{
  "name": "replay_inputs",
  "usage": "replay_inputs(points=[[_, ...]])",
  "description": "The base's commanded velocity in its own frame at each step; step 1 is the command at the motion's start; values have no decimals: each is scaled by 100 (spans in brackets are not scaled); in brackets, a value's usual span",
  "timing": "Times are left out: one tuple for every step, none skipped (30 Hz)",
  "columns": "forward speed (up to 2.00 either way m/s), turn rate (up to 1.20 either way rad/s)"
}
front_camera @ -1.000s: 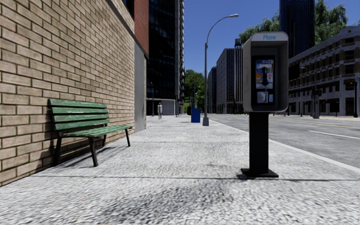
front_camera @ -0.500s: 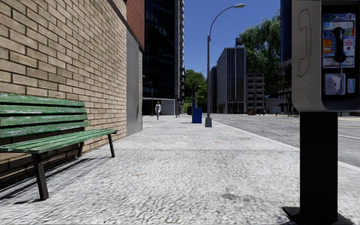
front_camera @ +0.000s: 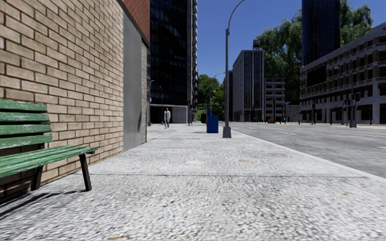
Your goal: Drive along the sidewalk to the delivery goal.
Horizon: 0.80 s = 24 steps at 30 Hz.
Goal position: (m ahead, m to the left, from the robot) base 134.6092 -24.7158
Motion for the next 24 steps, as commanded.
replay_inputs(points=[[200, 0], [200, 0], [200, 0], [200, 0], [200, 0], [200, 0], [200, 0], [200, 0], [200, 0], [200, 0], [200, 0], [200, 0], [200, 0], [200, 0], [200, 0], [200, 0], [200, 0], [200, 0], [200, 0], [200, 0], [200, 0], [200, 0], [200, 0], [200, 0]])
